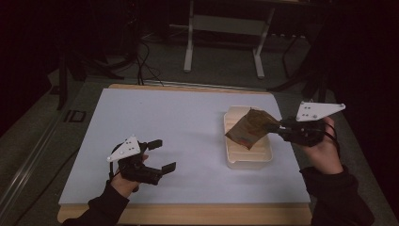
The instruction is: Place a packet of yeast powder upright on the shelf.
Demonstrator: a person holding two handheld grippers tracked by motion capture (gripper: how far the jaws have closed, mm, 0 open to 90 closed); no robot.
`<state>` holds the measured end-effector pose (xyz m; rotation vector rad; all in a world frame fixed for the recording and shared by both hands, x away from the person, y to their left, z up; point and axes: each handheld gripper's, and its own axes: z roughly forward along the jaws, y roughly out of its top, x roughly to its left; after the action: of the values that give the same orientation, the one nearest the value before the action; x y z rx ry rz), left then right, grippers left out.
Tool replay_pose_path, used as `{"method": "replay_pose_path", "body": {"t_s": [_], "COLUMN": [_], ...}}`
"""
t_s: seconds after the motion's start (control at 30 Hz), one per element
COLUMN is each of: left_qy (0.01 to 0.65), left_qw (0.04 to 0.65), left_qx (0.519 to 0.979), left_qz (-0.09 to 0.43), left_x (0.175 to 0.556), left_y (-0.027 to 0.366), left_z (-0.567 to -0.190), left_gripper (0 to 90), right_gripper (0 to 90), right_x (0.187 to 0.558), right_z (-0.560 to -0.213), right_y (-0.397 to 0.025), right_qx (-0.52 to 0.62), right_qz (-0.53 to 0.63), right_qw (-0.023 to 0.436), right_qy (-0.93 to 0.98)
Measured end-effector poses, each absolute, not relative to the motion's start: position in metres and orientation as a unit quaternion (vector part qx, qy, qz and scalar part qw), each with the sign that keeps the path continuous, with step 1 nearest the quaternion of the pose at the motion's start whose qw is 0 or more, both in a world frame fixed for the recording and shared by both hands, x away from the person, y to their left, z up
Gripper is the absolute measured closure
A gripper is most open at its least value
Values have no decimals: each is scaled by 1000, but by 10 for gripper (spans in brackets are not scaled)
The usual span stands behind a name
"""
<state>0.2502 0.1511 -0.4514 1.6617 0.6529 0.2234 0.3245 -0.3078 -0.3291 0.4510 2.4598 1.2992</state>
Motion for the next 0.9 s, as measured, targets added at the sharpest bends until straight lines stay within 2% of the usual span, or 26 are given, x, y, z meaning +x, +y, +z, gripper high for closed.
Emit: {"method": "replay_pose_path", "body": {"t_s": [0.17, 0.4, 0.9], "left_qy": [283, 288, 297], "left_qw": [619, 617, 627], "left_qx": [726, 726, 714], "left_qz": [97, 89, 87], "left_x": [250, 251, 253], "left_y": [150, 149, 154], "left_z": [-454, -462, -464], "left_gripper": [44, 41, 34], "right_gripper": [826, 827, 830], "right_x": [331, 337, 354], "right_z": [-337, -339, -342], "right_y": [-316, -320, -303], "right_qx": [164, 158, 120], "right_qz": [436, 414, 368], "right_qw": [139, 133, 118], "right_qy": [874, 887, 914]}}
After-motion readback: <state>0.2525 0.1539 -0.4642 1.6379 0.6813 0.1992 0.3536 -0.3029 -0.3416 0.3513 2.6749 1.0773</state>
